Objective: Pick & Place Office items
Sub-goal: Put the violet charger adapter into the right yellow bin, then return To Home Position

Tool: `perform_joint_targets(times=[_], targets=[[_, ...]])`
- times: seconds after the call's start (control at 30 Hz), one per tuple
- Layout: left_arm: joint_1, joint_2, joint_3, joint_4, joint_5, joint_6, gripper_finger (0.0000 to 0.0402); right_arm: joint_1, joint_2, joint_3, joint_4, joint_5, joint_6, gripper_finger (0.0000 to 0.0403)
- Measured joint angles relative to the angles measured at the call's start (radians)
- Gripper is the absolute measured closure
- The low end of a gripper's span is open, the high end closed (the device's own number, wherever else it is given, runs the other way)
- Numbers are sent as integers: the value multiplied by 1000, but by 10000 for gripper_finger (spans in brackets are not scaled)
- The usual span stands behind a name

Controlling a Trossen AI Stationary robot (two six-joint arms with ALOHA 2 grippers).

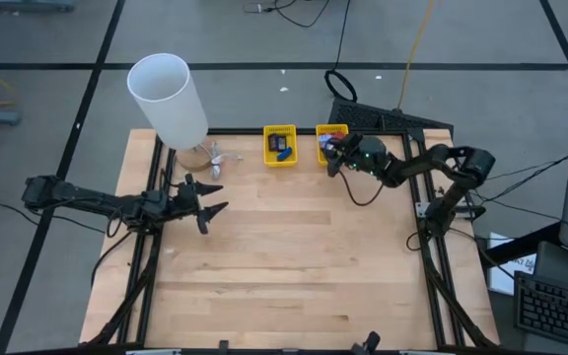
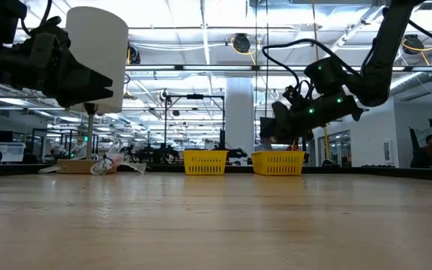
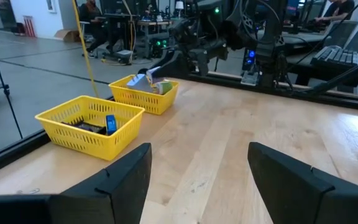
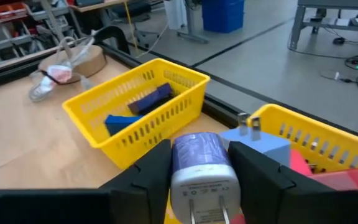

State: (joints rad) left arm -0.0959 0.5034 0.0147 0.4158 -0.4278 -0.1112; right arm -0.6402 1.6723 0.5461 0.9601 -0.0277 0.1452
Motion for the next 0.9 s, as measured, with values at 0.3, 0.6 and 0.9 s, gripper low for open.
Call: perform_joint_targets(times=[0.3, 0.6, 0.9], targets=[[0, 0, 0, 0, 1, 1, 148, -2, 0, 0, -1, 0, 0, 209], [0, 0, 1, 0, 2, 1, 148, -2, -32, -4, -8, -2, 29, 207], [0, 0, 1, 1, 10, 0, 131, -2, -370, -79, -196, -209, 94, 210]])
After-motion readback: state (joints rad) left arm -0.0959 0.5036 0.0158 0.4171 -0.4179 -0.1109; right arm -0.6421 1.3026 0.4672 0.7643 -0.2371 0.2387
